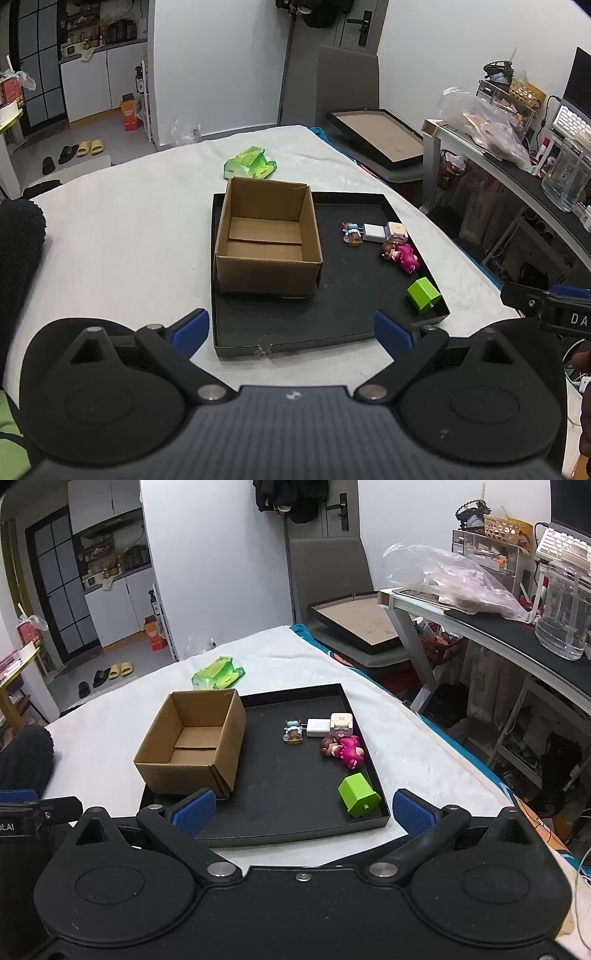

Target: Organize rigid objects

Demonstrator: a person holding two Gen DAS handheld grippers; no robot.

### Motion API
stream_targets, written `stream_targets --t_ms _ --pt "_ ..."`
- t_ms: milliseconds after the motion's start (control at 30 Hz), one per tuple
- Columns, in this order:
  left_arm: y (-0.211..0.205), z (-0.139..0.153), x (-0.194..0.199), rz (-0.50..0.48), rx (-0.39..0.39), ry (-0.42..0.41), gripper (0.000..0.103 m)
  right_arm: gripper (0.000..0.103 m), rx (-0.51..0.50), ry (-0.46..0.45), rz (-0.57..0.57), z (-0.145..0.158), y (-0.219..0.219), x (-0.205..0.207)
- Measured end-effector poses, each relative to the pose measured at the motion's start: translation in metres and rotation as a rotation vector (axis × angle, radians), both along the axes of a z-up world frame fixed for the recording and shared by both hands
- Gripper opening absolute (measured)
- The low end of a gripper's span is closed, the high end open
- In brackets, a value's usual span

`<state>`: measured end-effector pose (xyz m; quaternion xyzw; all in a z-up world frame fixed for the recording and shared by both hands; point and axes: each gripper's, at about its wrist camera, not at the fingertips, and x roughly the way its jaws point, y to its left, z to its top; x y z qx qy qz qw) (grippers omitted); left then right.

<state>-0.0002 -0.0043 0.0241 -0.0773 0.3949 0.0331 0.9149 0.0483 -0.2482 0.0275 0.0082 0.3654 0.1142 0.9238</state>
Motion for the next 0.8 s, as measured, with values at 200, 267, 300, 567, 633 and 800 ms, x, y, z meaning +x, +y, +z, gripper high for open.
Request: stream_targets --t_ms 200,267,300,567,633,800 --pt "-0.0023 -0.0008 -0.0006 0.001 0.004 -0.004 0.095 0.103 0.004 -0.001 0.0 -0.0008 -0.0011 -0.0003" --pt "-0.0028 -0.0013 -0.0011 0.001 0.005 -0.005 0.095 0.103 0.003 -0.002 0.001 -0.001 -0.0009 -0.0005" --pt "-0.0024 -0.0021 -0.0018 0.002 0.004 -0.006 0.095 0.103 0.004 -0.002 0.001 -0.0015 -0.0007 -0.0003" --pt "-0.0012 -0.0025 -0.0025 0.001 0.003 -0.008 0.095 0.103 0.007 -0.007 -0.001 0.0003 -0.0028 -0.0023" --pt "-0.0026 -0.0026 -0.0024 0.004 0.005 -0.006 0.095 0.103 0.009 -0.008 -0.001 0.0005 -0.0031 -0.0026" --pt "-0.0023 -0.0033 -0.0051 0.008 0.007 -0.01 0.095 0.103 0.019 -0.009 0.002 0.0013 -0.0043 -0.0019"
